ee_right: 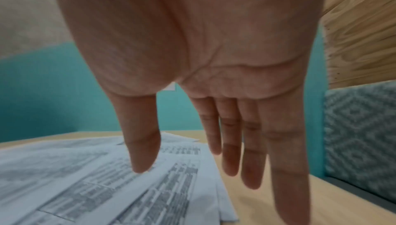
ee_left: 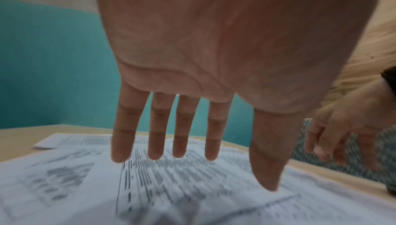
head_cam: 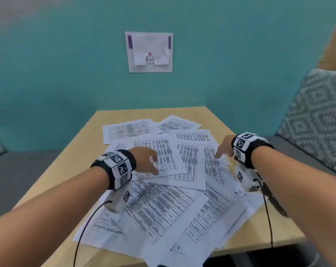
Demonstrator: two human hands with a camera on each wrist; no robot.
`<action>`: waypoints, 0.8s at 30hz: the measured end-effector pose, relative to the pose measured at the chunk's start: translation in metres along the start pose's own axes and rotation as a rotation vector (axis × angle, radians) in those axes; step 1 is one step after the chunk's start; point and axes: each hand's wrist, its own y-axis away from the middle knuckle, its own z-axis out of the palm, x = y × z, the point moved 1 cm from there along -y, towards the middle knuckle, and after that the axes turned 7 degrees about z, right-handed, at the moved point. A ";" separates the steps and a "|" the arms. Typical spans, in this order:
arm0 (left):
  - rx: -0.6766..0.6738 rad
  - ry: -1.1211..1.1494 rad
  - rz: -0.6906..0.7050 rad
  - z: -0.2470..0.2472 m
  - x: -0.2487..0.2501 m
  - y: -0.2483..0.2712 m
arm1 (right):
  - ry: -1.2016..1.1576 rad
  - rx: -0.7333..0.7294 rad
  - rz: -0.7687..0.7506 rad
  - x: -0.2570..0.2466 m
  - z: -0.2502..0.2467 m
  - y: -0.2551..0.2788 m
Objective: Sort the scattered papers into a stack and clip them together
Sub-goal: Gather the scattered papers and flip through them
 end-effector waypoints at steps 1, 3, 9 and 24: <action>-0.063 -0.001 -0.015 0.005 0.001 -0.001 | 0.044 -0.032 0.003 0.001 0.003 0.000; -0.143 -0.035 -0.021 0.013 -0.001 -0.006 | 0.118 -0.085 0.036 0.002 0.009 -0.004; -0.193 -0.009 -0.016 0.022 -0.008 -0.021 | 0.170 -0.176 0.034 -0.010 0.029 -0.035; -0.177 -0.019 0.000 0.023 -0.004 -0.023 | 0.099 -0.259 -0.132 -0.057 0.036 -0.053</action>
